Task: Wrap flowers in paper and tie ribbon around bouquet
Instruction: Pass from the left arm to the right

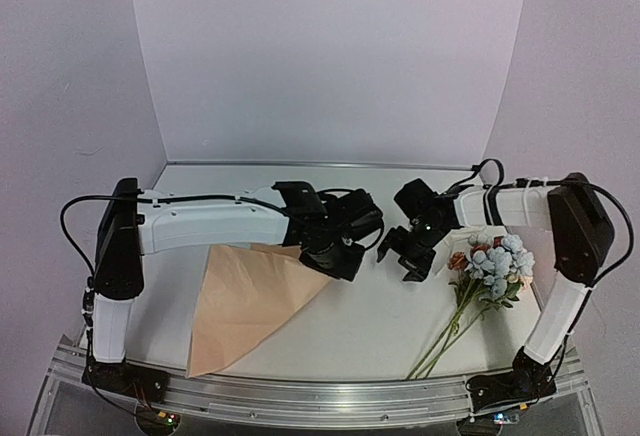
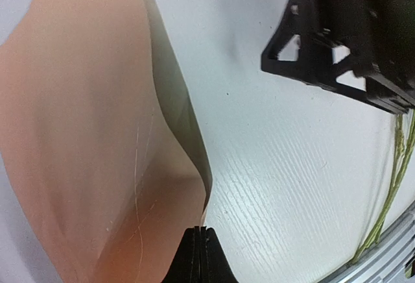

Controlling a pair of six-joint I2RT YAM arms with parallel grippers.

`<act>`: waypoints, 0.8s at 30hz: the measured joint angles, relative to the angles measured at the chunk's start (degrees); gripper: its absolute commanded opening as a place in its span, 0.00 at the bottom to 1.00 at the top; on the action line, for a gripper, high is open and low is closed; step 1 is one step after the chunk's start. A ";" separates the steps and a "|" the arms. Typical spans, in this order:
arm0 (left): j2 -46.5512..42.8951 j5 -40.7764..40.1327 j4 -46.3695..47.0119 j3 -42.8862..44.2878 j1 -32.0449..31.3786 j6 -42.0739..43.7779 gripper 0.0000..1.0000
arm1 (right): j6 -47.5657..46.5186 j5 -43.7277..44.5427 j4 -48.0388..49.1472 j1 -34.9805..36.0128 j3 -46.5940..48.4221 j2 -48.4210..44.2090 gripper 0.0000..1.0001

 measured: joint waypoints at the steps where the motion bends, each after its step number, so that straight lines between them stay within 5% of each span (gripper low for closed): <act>1: -0.67 -0.01 1.12 -0.63 0.26 -0.21 0.00 | 0.13 0.15 0.05 -0.24 -0.96 -1.98 0.85; 10: -8.52 0.58 9.24 -7.55 1.35 0.62 0.00 | 4.83 -3.10 7.16 -0.18 0.28 -5.76 0.81; 24: -9.13 0.92 11.02 -9.19 1.35 0.90 0.00 | 10.80 -3.51 14.64 0.20 1.46 -5.99 0.72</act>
